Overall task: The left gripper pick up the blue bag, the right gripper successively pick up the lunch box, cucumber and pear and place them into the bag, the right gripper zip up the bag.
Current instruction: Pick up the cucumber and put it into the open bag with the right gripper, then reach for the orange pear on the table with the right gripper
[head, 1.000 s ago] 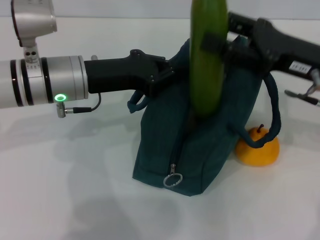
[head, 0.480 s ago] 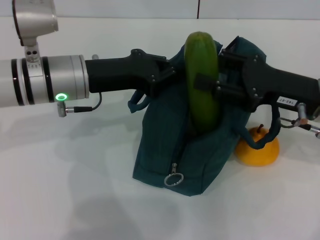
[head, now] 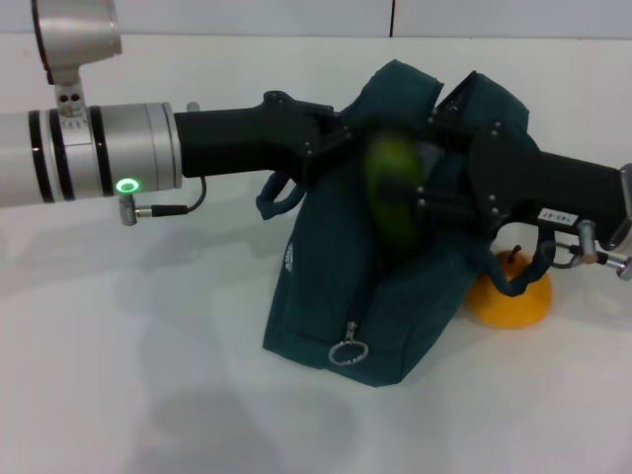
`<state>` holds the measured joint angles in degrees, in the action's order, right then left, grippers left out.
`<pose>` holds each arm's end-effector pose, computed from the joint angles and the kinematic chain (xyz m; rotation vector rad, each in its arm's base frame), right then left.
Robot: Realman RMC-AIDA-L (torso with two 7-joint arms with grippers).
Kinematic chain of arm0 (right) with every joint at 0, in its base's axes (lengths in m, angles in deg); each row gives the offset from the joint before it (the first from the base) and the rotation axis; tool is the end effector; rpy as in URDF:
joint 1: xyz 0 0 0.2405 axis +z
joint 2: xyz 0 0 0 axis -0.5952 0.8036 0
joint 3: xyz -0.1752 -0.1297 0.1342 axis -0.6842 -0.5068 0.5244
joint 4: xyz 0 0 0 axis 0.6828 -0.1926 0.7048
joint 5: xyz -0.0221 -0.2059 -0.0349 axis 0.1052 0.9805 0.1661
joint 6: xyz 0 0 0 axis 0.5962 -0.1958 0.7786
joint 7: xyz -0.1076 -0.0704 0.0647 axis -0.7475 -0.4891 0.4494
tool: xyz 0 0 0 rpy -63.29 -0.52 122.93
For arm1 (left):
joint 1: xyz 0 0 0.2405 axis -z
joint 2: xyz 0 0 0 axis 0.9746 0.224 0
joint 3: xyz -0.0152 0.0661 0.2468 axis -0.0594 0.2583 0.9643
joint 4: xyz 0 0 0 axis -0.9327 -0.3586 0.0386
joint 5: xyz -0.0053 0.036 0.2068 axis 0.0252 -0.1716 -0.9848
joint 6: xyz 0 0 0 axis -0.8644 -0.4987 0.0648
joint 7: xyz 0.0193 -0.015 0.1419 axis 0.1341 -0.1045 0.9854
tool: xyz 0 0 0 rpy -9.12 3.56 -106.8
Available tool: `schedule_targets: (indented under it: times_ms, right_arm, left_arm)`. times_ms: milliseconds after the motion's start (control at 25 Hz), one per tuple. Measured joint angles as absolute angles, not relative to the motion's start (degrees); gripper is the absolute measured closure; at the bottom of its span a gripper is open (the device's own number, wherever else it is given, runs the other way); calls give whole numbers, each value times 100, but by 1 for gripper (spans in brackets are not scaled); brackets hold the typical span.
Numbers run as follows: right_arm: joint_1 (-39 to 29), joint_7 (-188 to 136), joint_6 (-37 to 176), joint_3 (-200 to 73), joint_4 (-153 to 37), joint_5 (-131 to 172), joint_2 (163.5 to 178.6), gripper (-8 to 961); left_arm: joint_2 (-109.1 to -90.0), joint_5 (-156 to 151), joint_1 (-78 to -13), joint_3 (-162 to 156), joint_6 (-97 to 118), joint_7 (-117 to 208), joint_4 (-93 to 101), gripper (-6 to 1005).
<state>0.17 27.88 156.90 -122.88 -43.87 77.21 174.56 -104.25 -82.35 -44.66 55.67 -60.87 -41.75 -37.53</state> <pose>0.1900 0.3263 -0.0240 -2.6626 0.2096 1.3358 -0.1831 0.3588 -0.0228 -2.7514 -0.5603 -0.8849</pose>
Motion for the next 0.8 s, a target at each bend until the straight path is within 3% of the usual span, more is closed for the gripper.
schedule_targets:
  times_ms: [120, 360, 640, 800]
  right_arm:
    - [-135, 2604, 15803, -12292, -4354, 7515, 17456, 309]
    - [-445, 2123, 16171, -12216, -4261, 7366, 17443, 167]
    - [-1504, 791, 16571, -11915, -4376, 6767, 17409, 180]
    - [-1759, 494, 16309, -11904, -4881, 6633, 17410, 185]
  left_arm:
    - [-10425, -8227, -4464, 5549, -6080, -4165, -3745, 953]
    - [-10426, -8221, -4467, 5545, -6046, -4160, -3742, 953]
    - [-10431, -8183, -4539, 5532, -5885, -4148, -3694, 953]
    - [-10433, -8140, -4529, 5532, -5850, -4069, -3589, 953]
